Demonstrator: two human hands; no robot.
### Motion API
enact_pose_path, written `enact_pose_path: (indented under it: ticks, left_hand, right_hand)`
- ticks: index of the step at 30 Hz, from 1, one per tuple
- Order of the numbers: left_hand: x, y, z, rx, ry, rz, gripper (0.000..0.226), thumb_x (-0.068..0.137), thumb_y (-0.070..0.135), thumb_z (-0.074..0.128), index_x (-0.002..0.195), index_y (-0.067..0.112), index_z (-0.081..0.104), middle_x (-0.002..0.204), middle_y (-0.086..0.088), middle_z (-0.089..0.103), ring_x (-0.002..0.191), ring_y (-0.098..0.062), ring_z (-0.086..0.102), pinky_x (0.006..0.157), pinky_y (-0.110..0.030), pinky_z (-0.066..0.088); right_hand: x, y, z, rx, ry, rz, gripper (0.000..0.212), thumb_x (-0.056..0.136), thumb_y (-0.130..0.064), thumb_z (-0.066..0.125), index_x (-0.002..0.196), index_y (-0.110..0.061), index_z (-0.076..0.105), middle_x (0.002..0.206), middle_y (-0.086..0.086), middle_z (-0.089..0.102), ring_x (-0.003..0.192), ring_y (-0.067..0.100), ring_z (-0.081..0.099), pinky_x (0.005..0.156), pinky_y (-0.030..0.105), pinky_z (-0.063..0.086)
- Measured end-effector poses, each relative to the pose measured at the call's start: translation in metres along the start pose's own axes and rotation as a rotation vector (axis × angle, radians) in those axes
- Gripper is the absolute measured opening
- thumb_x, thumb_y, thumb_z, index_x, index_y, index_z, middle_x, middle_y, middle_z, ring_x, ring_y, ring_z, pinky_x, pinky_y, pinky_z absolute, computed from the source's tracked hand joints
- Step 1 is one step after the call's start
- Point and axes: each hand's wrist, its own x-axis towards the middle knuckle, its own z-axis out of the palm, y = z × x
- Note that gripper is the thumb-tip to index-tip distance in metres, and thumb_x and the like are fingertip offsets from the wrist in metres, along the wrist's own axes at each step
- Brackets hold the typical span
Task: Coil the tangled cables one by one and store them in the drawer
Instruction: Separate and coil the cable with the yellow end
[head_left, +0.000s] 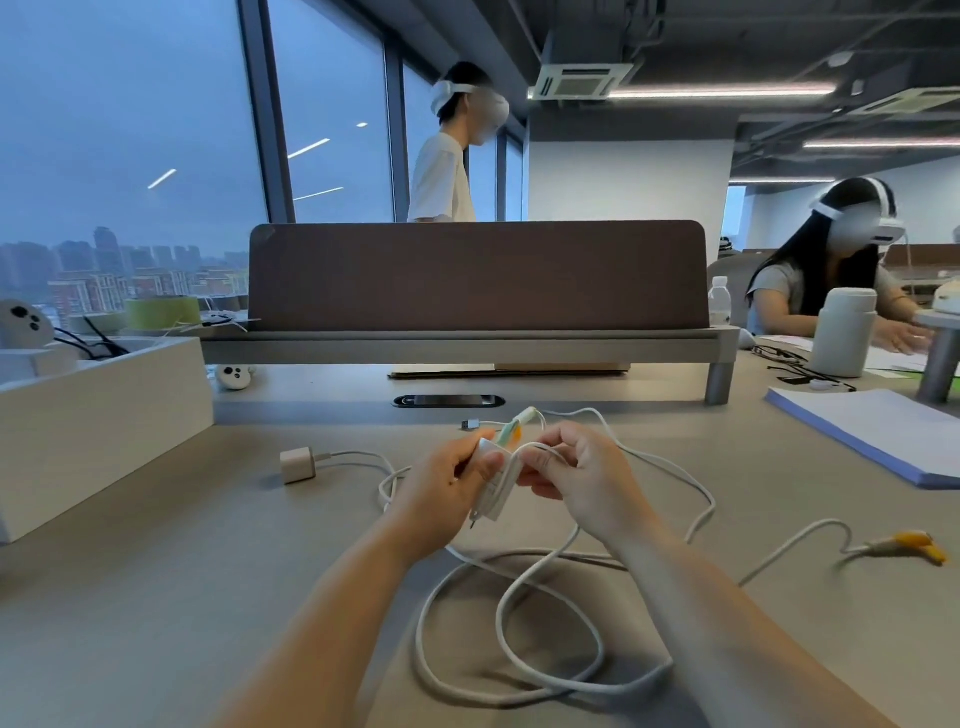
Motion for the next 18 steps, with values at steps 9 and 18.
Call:
enact_pose_path:
  ticks: [9,18]
  left_hand:
    - [-0.006,0.009,0.006,-0.064,-0.084,-0.033,0.036,0.096,0.045,0.037,0.109,0.022,0.06,0.095,-0.003,0.064,0.087,-0.019,0.058,0.075,-0.025,0.049]
    - [-0.006,0.012,0.001,-0.282,-0.071,-0.125,0.038,0.098,0.043,0.037,0.099,0.018,0.065,0.081,-0.003,0.058,0.075,-0.016,0.048,0.071,-0.03,0.041]
  right_hand:
    - [-0.001,-0.004,0.004,0.102,0.002,-0.014,0.009,0.092,-0.012,0.06,0.092,-0.004,0.064,0.092,0.015,0.068,0.083,0.02,0.066,0.075,0.028,0.058]
    - [-0.003,-0.008,0.008,0.263,0.14,-0.005,0.007,0.09,-0.012,0.062,0.09,-0.005,0.064,0.079,0.011,0.064,0.071,0.015,0.06,0.071,0.026,0.057]
